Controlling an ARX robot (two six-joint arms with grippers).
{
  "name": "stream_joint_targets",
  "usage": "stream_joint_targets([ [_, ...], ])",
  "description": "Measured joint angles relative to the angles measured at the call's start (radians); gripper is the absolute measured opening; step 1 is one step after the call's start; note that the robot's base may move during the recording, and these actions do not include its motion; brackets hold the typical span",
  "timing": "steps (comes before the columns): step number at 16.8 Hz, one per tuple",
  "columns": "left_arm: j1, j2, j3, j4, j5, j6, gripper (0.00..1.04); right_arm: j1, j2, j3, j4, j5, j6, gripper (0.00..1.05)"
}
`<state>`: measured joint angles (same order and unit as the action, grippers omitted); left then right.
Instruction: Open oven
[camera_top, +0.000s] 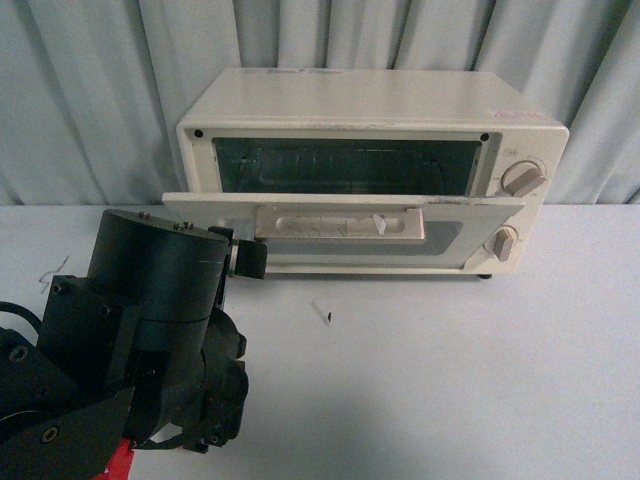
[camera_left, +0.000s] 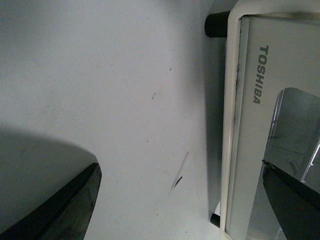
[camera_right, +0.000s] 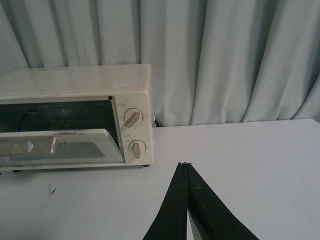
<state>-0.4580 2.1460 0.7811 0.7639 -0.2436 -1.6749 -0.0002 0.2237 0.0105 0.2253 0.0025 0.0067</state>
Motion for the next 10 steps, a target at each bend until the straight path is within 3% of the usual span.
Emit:
stream_joint_targets([
  [4, 0.0, 0.0, 0.0, 0.0, 0.0, 0.0, 0.98, 0.0, -0.053, 0.0, -0.053, 0.0, 0.0, 0.02],
  [6, 0.0, 0.0, 0.0, 0.0, 0.0, 0.0, 0.98, 0.0, -0.189, 0.001, -0.235, -0.002, 0.0, 0.02],
  [10, 0.003, 0.0, 0.0, 0.0, 0.0, 0.0, 0.98, 0.0, -0.22, 0.001, -0.229, -0.001, 0.0, 0.02],
])
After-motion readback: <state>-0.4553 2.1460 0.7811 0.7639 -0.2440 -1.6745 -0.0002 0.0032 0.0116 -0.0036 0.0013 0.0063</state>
